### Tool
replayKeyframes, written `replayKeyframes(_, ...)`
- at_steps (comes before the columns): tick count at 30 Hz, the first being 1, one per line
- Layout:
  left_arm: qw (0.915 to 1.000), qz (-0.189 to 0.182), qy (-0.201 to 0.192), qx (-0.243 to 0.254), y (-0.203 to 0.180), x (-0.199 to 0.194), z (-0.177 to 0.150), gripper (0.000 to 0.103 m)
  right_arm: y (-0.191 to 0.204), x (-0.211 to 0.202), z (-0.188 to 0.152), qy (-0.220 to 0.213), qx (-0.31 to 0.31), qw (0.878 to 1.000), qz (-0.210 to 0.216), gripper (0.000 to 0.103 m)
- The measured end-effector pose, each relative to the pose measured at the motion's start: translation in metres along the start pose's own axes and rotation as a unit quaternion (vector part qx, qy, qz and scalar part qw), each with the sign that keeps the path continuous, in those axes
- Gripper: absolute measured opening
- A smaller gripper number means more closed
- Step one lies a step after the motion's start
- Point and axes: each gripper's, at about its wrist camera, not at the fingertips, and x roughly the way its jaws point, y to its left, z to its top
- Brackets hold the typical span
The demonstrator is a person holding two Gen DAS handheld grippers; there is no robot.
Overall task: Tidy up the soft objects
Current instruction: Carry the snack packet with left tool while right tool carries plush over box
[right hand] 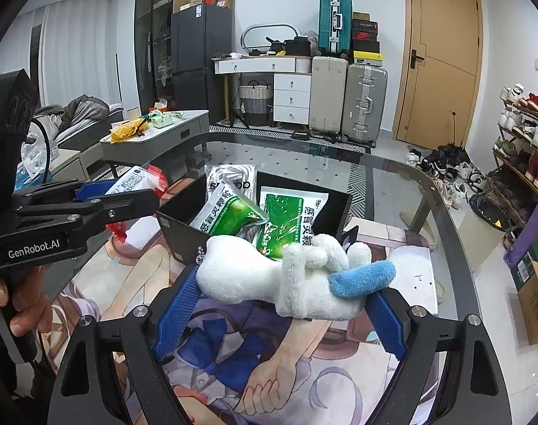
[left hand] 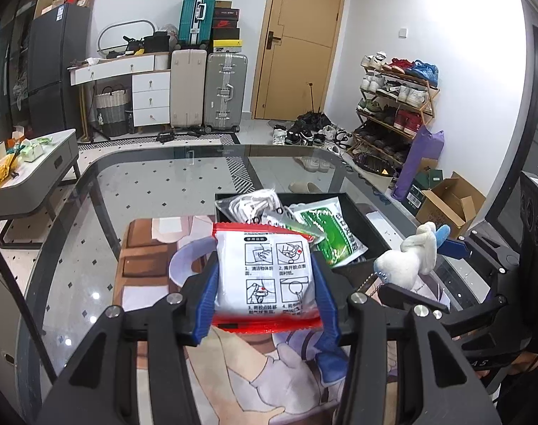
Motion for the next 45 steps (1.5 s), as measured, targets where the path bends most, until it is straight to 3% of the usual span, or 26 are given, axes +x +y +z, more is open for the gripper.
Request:
replayKeyframes(21, 0.9999, -0.007, -0.008, -0.001, -0.003, 0.025, 0.027, 0.048, -0.002, 0.028, 0.024, 0.007, -0.040, 0.999, 0.003, 0.089)
replayKeyframes(45, 0.9997, 0.004, 0.015, 0.021, -0.010, 0.068, 0.026, 0.048, -0.008, 0.076, 0.044, 0.034, -0.113, 0.993, -0.014, 0.089)
